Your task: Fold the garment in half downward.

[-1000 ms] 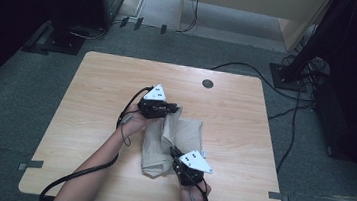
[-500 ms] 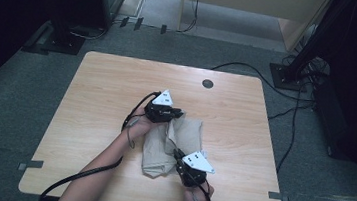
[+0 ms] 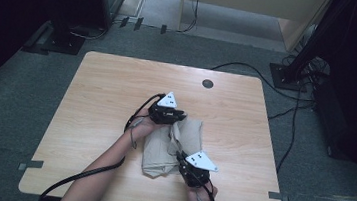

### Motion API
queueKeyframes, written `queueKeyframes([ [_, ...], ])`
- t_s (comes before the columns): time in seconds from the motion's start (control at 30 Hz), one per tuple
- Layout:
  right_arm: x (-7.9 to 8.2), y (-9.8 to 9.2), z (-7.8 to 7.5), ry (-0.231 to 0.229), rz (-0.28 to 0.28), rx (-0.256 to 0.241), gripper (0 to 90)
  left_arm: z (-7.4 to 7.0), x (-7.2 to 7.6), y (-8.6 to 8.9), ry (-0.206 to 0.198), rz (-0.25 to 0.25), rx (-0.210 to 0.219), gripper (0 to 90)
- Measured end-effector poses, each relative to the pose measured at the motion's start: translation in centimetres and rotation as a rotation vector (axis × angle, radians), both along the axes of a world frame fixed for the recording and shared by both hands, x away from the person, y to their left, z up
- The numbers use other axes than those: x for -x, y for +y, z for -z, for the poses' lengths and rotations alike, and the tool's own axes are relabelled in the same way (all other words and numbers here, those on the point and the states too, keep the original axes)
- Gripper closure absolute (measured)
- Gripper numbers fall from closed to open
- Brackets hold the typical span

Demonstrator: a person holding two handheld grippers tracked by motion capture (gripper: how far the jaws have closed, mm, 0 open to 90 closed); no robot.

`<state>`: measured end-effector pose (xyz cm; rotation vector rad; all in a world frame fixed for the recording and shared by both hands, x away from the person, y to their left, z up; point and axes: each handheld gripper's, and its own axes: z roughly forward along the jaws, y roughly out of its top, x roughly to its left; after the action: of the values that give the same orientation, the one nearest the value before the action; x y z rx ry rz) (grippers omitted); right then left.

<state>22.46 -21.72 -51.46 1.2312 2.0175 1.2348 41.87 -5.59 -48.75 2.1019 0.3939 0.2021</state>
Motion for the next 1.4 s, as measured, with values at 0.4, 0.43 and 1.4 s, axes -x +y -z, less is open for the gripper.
queueKeyframes([
  [0.4,0.5,-1.8,-0.5,-0.018,-0.016,0.002,71.3,-0.8,0.1,-0.1,0.010,0.016,0.038,56.0],
  [0.43,0.6,-1.9,-0.5,-0.018,-0.019,-0.002,70.0,-0.9,0.1,-0.2,0.010,0.016,0.044,53.6],
  [1.4,-0.4,-3.9,-3.0,-0.040,-0.057,-0.024,59.2,-1.8,-0.1,4.4,0.010,-0.102,0.065,30.1],
])
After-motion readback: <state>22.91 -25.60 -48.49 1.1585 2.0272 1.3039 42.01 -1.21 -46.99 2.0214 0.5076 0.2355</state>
